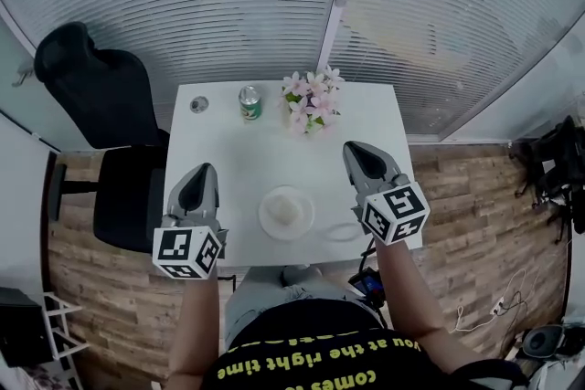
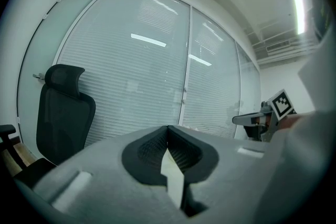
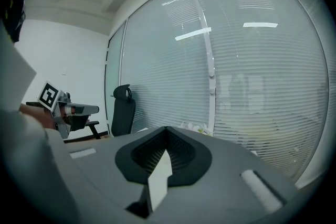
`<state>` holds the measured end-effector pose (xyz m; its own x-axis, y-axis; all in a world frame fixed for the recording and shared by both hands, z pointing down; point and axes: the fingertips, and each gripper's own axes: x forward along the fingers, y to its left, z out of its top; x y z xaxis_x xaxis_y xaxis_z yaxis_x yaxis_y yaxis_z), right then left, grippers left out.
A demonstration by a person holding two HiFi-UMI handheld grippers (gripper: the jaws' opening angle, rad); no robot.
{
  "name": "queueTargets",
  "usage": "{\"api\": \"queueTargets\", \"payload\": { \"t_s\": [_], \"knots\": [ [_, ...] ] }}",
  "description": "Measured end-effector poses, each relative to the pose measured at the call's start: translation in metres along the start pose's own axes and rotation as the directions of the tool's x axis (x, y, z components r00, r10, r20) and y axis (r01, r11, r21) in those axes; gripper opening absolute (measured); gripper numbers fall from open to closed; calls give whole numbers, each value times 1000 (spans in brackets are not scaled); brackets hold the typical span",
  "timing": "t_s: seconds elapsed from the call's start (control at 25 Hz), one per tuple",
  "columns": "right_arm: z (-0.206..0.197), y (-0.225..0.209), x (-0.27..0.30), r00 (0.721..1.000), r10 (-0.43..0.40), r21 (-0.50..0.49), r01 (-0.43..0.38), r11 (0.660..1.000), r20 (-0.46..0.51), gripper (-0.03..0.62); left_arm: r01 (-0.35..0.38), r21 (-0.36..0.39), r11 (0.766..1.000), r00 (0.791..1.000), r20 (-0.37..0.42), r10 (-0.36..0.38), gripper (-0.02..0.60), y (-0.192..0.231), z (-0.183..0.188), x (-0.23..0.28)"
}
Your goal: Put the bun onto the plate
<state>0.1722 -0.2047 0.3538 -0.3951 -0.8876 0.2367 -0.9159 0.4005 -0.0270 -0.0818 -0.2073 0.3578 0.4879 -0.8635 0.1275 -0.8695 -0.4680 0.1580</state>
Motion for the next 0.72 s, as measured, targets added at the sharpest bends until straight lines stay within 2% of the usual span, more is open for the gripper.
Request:
{"api": "queueTargets", "payload": {
  "t_s": [0.44, 0.72],
  "knots": [
    [5, -2, -15, 999, 41, 28, -42, 999, 28, 8, 26, 8, 1000, 1000, -8, -26, 1, -11, -2, -1],
    [10, 9, -24, 993, 95, 31, -98, 995, 77, 8, 38, 8, 999, 999, -10, -38, 1, -17, -5, -5]
  ]
}}
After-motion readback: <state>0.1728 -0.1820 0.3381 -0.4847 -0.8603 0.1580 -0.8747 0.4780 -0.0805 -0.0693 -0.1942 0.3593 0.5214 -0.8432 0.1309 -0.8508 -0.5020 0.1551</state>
